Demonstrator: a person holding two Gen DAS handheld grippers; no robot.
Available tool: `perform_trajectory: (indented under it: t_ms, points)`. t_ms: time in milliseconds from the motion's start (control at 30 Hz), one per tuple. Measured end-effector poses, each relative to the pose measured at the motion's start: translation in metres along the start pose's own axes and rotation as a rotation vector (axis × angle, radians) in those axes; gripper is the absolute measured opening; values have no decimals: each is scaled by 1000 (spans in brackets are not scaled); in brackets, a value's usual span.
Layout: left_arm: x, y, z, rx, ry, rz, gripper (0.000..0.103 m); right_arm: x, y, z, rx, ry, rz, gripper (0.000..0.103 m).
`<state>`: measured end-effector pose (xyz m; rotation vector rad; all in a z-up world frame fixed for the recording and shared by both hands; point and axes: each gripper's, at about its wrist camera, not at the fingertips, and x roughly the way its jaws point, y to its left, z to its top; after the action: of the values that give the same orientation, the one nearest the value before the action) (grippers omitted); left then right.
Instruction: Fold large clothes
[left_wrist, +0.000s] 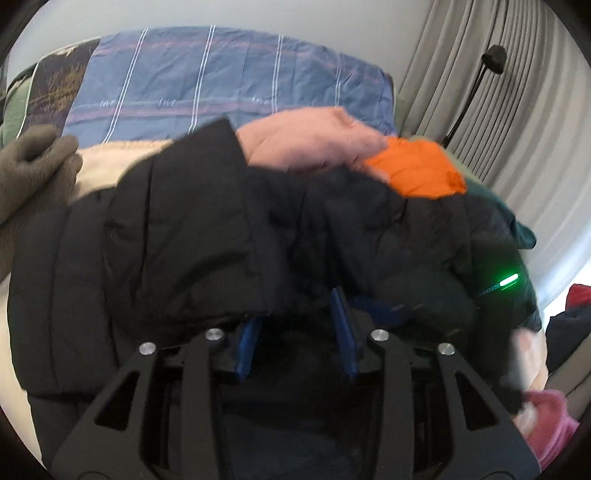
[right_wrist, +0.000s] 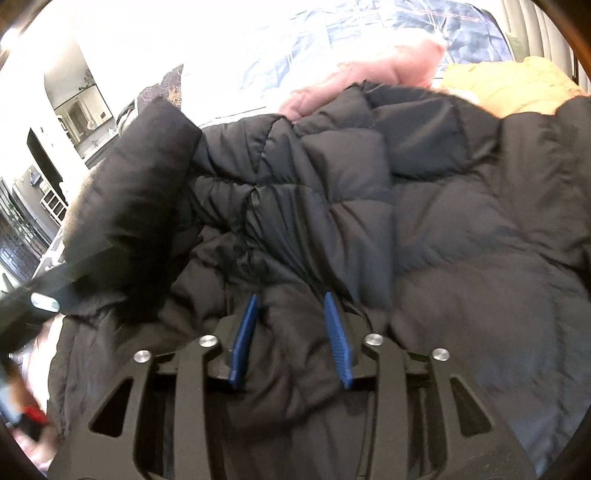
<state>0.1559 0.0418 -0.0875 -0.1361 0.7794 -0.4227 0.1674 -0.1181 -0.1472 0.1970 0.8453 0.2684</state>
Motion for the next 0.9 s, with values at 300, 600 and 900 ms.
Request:
perform_trajectory:
  t_ms: [300,600,900]
  points:
    - [-82,39,-23,-19,-178,88,70,-58,36,18,-166,-133,-89,48]
    - [-83,126,-47,-293,-161,345,68,-19,169,-15,-781,-224,-332,59]
    - [-56,150,-62,-363,-103,404,68,-13,160,6,-706,-440,-475,33]
